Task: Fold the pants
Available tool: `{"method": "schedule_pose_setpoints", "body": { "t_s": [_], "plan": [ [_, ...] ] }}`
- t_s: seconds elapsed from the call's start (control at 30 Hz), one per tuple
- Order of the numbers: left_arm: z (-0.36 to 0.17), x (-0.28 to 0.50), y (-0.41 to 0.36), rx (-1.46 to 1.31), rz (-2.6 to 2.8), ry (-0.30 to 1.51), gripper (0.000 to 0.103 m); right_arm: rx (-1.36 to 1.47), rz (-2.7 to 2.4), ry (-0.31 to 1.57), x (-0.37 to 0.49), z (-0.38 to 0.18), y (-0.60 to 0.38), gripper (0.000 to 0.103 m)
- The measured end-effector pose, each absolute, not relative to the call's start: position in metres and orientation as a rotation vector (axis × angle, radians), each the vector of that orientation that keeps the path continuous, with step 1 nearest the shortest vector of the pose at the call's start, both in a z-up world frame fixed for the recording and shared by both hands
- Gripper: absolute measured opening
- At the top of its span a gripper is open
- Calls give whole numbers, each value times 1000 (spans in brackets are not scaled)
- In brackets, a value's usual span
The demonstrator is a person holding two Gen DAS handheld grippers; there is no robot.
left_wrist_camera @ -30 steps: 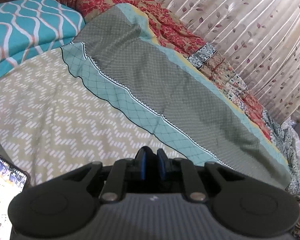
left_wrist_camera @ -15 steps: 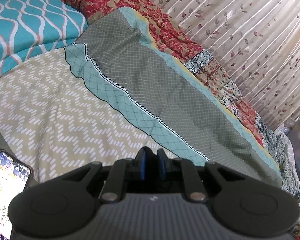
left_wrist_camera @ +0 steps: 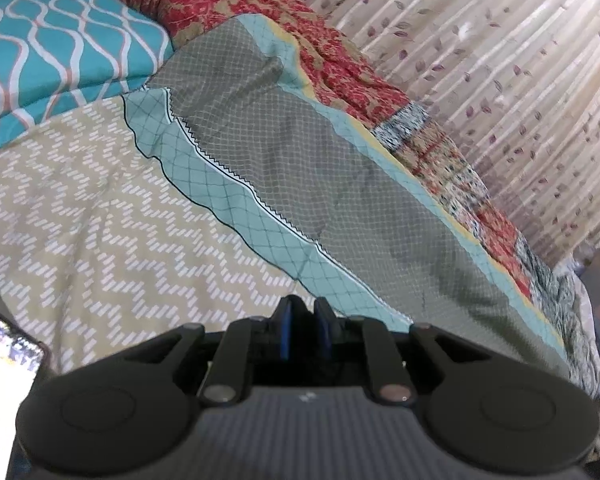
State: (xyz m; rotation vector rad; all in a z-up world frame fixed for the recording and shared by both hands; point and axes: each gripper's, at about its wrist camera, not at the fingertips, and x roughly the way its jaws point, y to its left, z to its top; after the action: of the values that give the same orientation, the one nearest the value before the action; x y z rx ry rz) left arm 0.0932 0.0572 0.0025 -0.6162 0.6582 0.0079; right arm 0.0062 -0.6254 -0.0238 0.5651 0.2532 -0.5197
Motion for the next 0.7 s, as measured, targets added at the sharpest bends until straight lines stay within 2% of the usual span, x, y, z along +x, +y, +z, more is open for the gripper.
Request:
{"method": "schedule_pose_setpoints", "body": {
  "t_s": [0.13, 0.2, 0.23, 0.27, 0.43, 0.47, 0.5, 0.57, 0.7],
  "plan": [
    [-1, 117, 66, -647, 85, 610, 13, 621, -510, 293, 97, -21, -644, 15],
    [-11, 129, 72, -664, 183, 571, 14, 643, -475, 348, 138, -32, -649, 35],
    [-16, 132, 74, -677, 230, 566, 15, 621, -511, 366, 148, -36, -643, 59],
    [-24, 136, 76, -699, 277, 578, 15, 597, -563, 353, 145, -38, -631, 64],
    [-51, 132, 78, -709, 295, 630, 19, 550, -471, 367, 130, -80, -623, 60],
    [-51, 127, 77, -691, 290, 629, 23, 522, -481, 382, 127, -90, -625, 60],
    [-51, 124, 76, -681, 287, 633, 37, 507, -487, 400, 124, -100, -628, 60],
    [-50, 117, 73, -649, 290, 634, 46, 527, -474, 446, 125, -119, -638, 60],
    [-44, 109, 62, -601, 257, 655, 47, 635, -473, 481, 136, -149, -643, 60]
  ]
}}
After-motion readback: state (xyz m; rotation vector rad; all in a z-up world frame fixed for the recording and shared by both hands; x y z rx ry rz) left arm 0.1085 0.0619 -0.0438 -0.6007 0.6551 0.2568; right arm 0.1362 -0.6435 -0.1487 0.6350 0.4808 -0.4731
